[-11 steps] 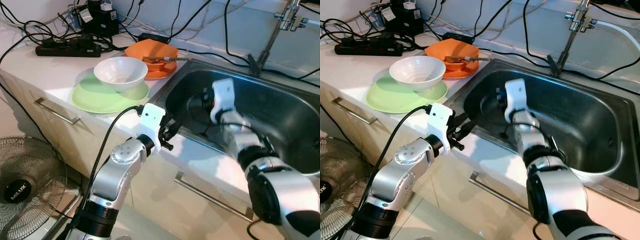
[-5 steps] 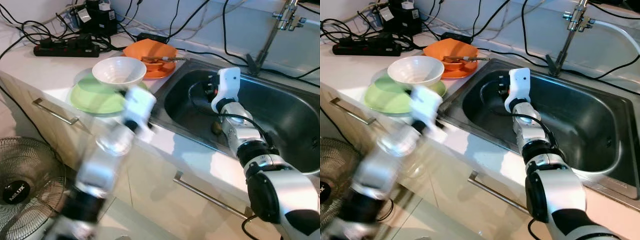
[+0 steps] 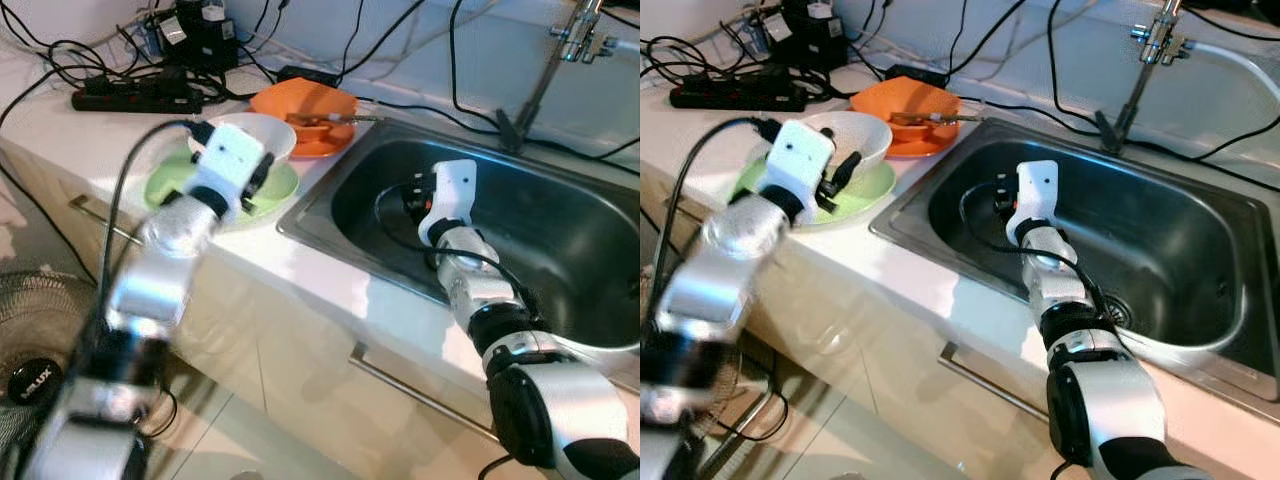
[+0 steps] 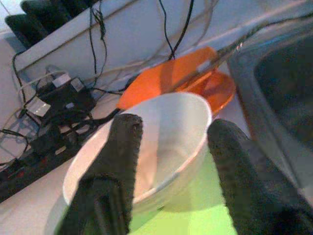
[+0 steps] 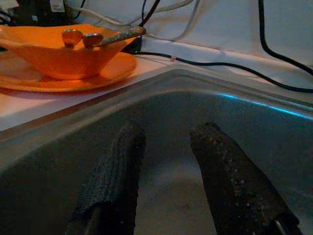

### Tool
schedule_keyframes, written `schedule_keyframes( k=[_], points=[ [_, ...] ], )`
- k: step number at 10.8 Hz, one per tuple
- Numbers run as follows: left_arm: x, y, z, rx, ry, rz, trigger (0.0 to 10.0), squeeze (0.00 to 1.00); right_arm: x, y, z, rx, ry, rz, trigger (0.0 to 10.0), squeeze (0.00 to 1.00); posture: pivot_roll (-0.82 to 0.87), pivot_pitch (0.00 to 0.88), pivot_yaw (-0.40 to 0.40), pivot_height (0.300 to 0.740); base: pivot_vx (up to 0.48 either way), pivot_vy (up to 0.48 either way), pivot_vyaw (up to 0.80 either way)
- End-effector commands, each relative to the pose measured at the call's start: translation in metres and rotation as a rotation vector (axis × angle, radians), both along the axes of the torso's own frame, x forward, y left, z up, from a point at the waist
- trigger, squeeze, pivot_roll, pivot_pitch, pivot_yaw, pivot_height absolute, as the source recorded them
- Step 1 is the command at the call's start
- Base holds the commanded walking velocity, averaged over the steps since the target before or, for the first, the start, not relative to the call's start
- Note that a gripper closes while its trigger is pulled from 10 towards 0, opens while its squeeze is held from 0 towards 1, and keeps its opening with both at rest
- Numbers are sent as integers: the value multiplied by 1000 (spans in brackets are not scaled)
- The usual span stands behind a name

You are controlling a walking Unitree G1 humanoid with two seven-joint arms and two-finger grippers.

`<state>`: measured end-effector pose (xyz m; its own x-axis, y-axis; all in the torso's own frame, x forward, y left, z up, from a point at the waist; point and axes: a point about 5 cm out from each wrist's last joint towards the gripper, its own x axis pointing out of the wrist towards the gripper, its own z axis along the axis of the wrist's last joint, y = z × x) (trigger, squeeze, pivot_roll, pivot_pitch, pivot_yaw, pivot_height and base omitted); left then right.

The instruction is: Kitchen organization

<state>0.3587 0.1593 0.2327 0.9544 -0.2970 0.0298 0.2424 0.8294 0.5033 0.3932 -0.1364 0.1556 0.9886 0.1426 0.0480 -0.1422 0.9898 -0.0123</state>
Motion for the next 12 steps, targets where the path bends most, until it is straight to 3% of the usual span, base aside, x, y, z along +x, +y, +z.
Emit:
schedule_keyframes(
  k=[1, 6, 10, 12],
  points=[
    [5, 3, 0, 34, 33, -29, 10000, 0, -1, -1, -1, 16, 4, -7, 10000, 0, 257, 9, -47, 740, 0, 0, 0],
    [15, 24, 1, 216, 130, -90, 10000, 0, -2, 6, -2, 26, 3, 6, 10000, 0, 266, 0, -43, 740, 0, 0, 0],
    [23, 32, 1, 517, 191, -138, 10000, 0, -3, 9, -3, 31, 9, 15, 10000, 0, 270, 2, -40, 740, 0, 0, 0],
    [29, 29, -1, 606, 196, -156, 10000, 0, -4, 9, -4, 32, 10, 13, 10000, 0, 269, 0, -37, 740, 0, 0, 0]
  ],
)
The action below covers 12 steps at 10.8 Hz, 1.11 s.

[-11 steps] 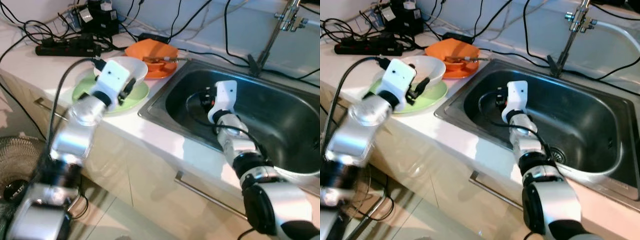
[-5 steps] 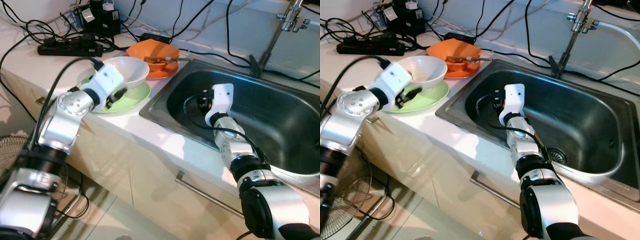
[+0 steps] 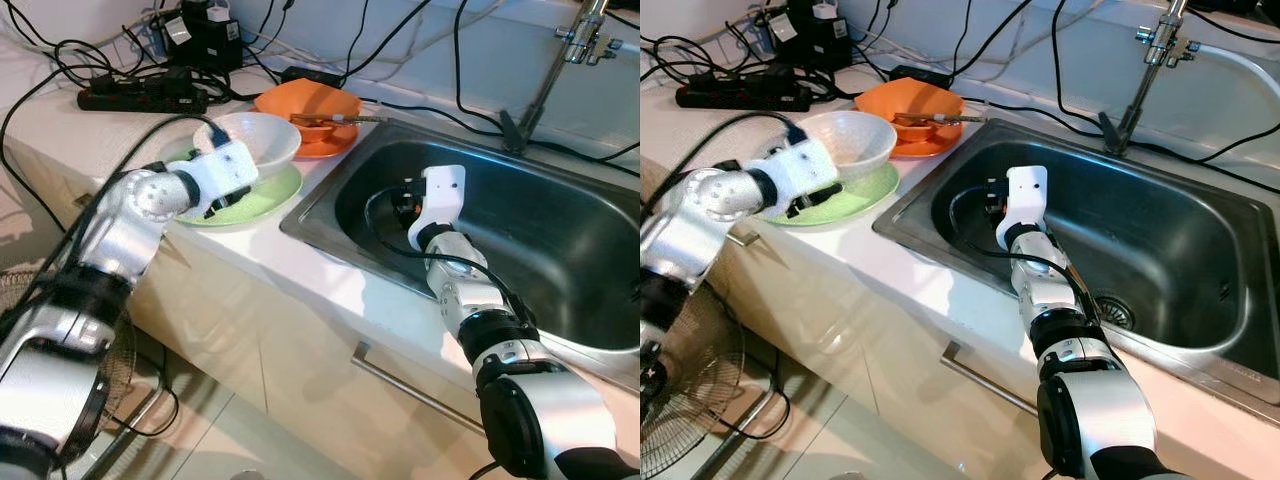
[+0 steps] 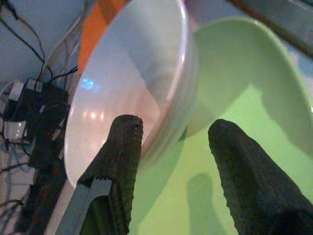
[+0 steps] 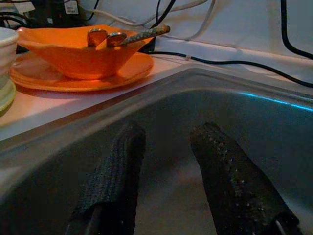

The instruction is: Kitchen organization

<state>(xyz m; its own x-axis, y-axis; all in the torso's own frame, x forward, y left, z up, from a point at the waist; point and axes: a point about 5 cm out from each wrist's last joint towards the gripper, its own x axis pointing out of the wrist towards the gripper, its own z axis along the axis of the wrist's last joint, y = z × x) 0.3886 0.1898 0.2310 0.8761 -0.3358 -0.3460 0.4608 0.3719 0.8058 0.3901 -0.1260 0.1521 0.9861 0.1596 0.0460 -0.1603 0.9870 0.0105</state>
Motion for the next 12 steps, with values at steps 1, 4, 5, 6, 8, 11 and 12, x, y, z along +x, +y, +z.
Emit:
schedule_keyframes(
  k=[1, 4, 5, 6, 8, 11, 12],
  points=[
    [5, -4, -4, 52, 13, -5, 10000, 0, -1, -1, -1, 12, 8, -4, 10000, 0, 265, 0, -33, 740, 0, 0, 0],
    [13, -4, -7, 144, 5, 14, 10000, 0, -1, 0, -2, 16, 8, -5, 10000, 0, 260, 0, -29, 740, 0, 0, 0],
    [13, -4, -7, 144, 5, 14, 10000, 0, -1, 0, -2, 16, 8, -5, 10000, 0, 260, 0, -29, 740, 0, 0, 0],
    [13, -4, -7, 144, 5, 14, 10000, 0, -1, 0, -2, 16, 8, -5, 10000, 0, 260, 0, -29, 740, 0, 0, 0],
    [13, -4, -7, 144, 5, 14, 10000, 0, -1, 0, -2, 16, 8, -5, 10000, 0, 260, 0, -29, 740, 0, 0, 0],
    [13, -4, -7, 144, 5, 14, 10000, 0, -1, 0, -2, 16, 8, -5, 10000, 0, 260, 0, -29, 740, 0, 0, 0],
    [13, -4, -7, 144, 5, 14, 10000, 0, -1, 0, -2, 16, 8, -5, 10000, 0, 260, 0, -29, 740, 0, 0, 0]
  ],
)
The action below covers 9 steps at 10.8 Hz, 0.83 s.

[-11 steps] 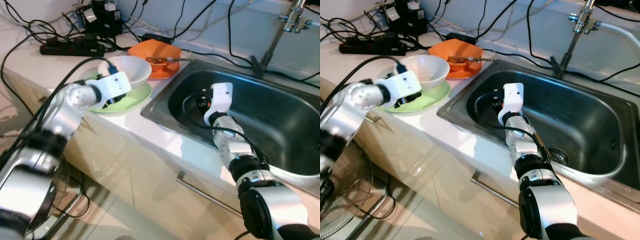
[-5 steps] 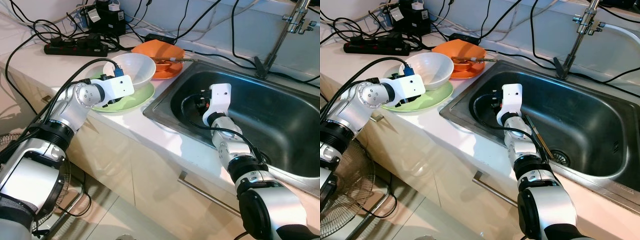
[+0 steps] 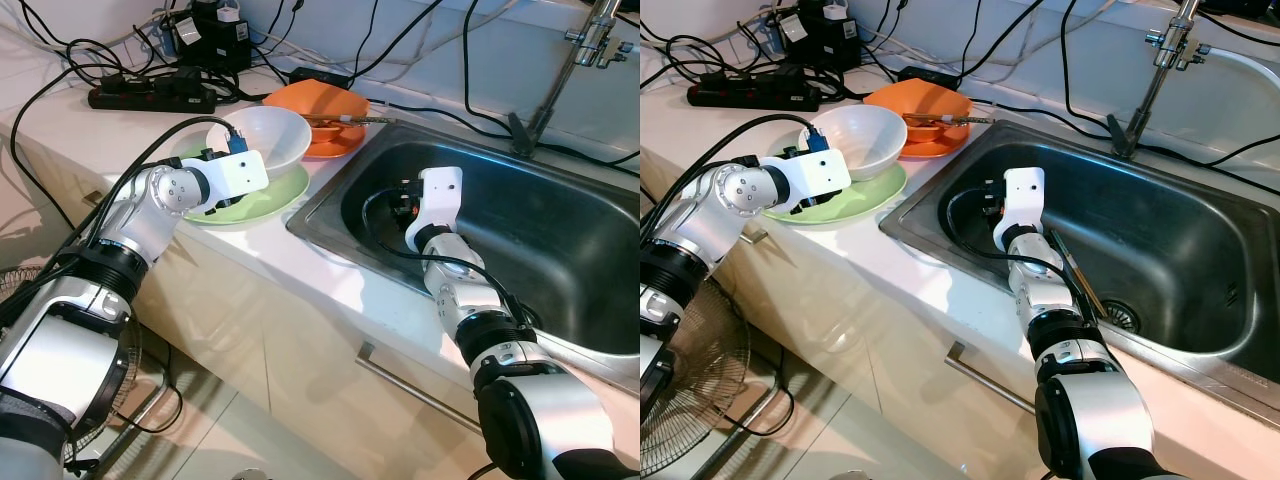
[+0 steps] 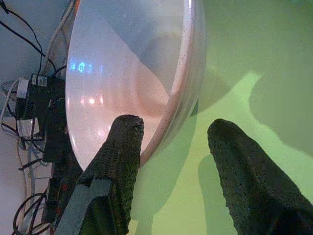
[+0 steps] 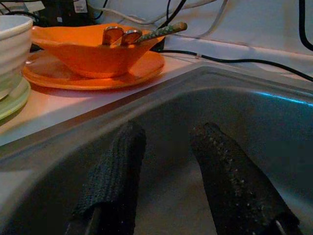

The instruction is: Kitchen organization

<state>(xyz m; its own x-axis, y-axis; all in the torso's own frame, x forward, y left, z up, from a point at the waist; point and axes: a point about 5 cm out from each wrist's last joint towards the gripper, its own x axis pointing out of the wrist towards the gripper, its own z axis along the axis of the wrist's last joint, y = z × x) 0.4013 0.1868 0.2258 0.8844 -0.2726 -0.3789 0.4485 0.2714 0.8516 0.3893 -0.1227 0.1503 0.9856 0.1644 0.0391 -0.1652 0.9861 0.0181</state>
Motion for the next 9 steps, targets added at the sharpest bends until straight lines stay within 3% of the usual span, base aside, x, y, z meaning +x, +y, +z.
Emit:
schedule_keyframes(
  k=[1, 2, 3, 5, 8, 9],
  points=[
    [0, -1, -2, 13, 13, -3, 10000, 0, 0, -3, 0, 10, 0, -10, 10000, 0, 260, 0, -29, 740, 0, 0, 0],
    [3, -4, -12, 51, 9, -4, 0, 0, -1, -3, -2, 12, 7, -15, 10000, 0, 253, 18, -29, 740, 0, 0, 0],
    [3, -8, -22, 65, 4, -9, 0, 0, -2, -4, -4, 15, 15, -19, 10000, 0, 253, 18, -30, 740, 0, 0, 0],
    [4, -10, -19, 70, -21, -6, 10000, 0, -3, -3, -5, 14, 19, -18, 10000, 0, 254, 19, -31, 740, 0, 0, 0],
    [6, -9, -18, 78, -37, -2, 10000, 0, -3, -4, -5, 13, 20, -21, 10000, 0, 252, 18, -30, 740, 0, 0, 0],
    [7, -10, -17, 81, -45, -1, 5804, 0, -3, -5, -5, 13, 20, -25, 10000, 0, 251, 16, -29, 740, 0, 0, 0]
  ],
)
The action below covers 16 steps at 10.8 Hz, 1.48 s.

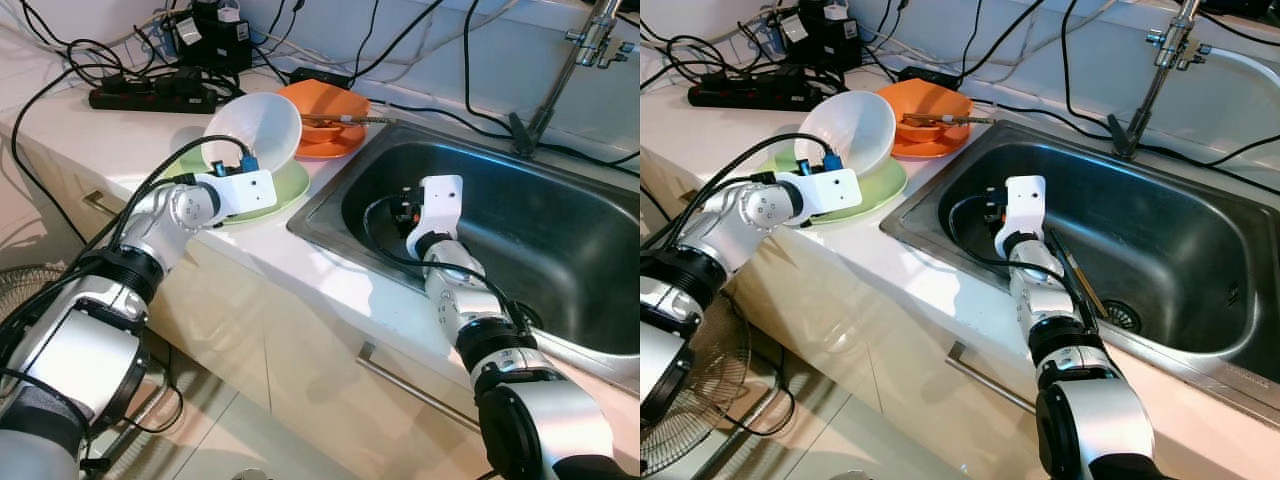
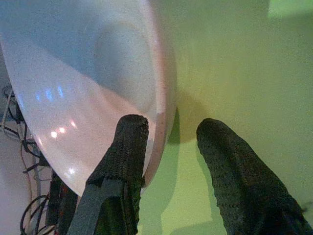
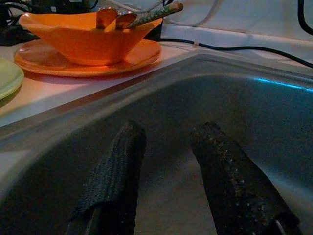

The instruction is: Kitchen organization

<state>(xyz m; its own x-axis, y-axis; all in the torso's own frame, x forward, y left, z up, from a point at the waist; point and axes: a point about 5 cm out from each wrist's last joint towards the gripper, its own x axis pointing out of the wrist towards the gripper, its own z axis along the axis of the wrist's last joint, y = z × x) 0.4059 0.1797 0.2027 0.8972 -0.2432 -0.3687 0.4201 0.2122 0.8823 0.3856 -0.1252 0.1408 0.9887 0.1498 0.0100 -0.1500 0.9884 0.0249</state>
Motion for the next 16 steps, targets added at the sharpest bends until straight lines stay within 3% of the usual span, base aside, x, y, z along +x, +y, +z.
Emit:
schedule_keyframes(
  k=[1, 11, 12, 14, 15, 16],
  points=[
    [3, -3, 7, 10, -24, -4, 275, 0, 1, -3, 4, 11, -10, -12, 10000, 0, 251, 15, -29, 740, 0, 0, 0],
    [7, -3, 13, -4, -100, 28, 0, 0, 0, -2, 3, 14, -5, -18, 10000, 0, 247, 4, -30, 740, 0, 0, 0],
    [7, -3, 16, -22, -121, 37, 0, 0, 0, -3, 2, 14, -5, -19, 10000, 0, 244, 4, -30, 740, 0, 0, 0],
    [10, -8, 46, -51, -281, 24, 0, 0, 0, -4, 2, 12, -3, -21, 10000, 0, 243, 5, -32, 740, 0, 0, 0],
    [7, -20, 71, -105, -400, -36, 7725, 0, 0, -3, 2, 13, -4, -20, 10000, 0, 247, 5, -32, 740, 0, 0, 0],
    [4, -26, 77, -130, -426, -63, 10000, 0, 1, -3, 3, 14, -5, -19, 10000, 0, 248, 6, -32, 740, 0, 0, 0]
  ],
)
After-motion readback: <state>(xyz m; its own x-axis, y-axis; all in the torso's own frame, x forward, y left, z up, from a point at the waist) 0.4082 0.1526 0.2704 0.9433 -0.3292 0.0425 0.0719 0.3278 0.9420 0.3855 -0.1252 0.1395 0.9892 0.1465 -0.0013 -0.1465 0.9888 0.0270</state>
